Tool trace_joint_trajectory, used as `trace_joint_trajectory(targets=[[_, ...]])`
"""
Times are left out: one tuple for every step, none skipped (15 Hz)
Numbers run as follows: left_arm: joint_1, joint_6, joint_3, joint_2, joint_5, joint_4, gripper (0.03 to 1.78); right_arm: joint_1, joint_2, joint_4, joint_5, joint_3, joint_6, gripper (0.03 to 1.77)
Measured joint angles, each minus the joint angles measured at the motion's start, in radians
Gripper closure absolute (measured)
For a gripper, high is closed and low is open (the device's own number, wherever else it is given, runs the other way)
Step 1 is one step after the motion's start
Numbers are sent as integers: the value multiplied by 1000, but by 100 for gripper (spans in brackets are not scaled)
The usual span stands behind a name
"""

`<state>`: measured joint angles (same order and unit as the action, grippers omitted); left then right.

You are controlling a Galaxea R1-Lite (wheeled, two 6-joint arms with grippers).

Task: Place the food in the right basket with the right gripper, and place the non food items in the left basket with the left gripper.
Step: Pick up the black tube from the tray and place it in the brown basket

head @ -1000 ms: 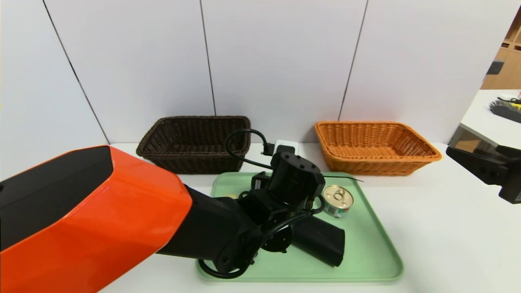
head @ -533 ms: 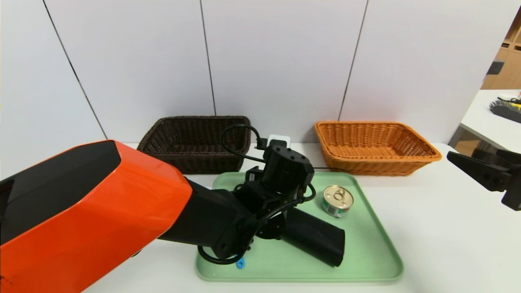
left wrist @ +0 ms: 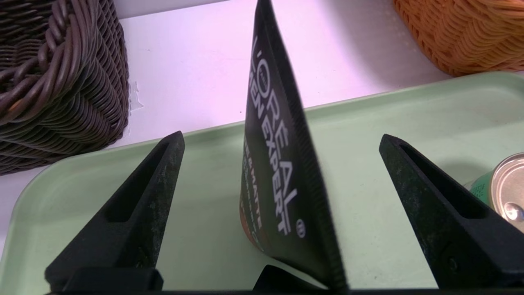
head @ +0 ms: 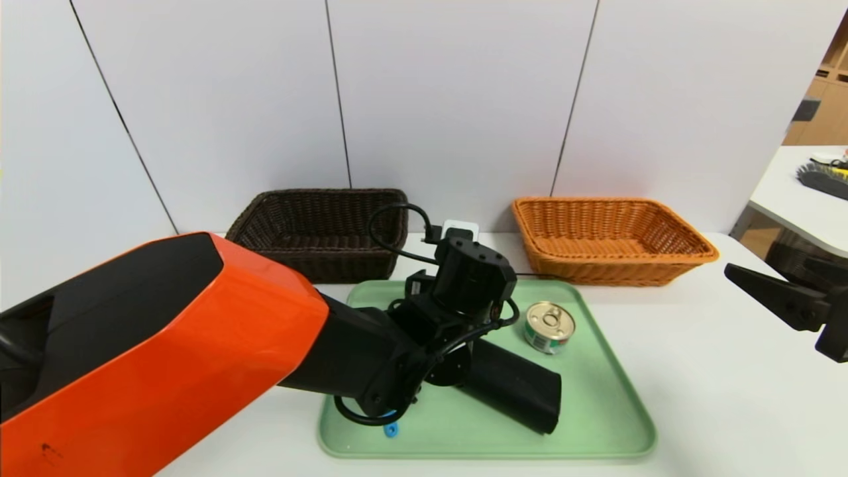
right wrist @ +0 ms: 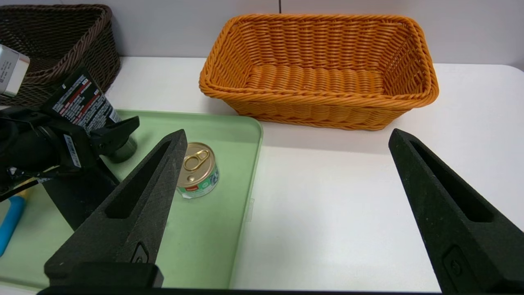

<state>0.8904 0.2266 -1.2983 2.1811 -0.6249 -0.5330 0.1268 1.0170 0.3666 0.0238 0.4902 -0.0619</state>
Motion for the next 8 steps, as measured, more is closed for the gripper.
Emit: trace_joint_trajectory(targets=[[-3,0,-5,4,0,1,12,0,-2,0,0,0,0,10],[-6,0,-11,7,0,0,12,0,-4,0,0,0,0,10],[-8,0,-13,11,0,0,12,0,-6,0,1,1,0,10],[-9,0,-15,13,0,0,12,0,-8,-1,0,1,0,10],[-9,0,-16,14,0,-1,12,0,-10,0,1,-1,-1,10],[-10,0,-16,15,0,-1,12,0,-11,-1,0,-3,-1,10],[-11,0,-16,16,0,-1,12,0,-12,0,0,-3,-1,10],[-12,1,-16,16,0,-1,12,0,-14,-1,0,-4,-1,10]])
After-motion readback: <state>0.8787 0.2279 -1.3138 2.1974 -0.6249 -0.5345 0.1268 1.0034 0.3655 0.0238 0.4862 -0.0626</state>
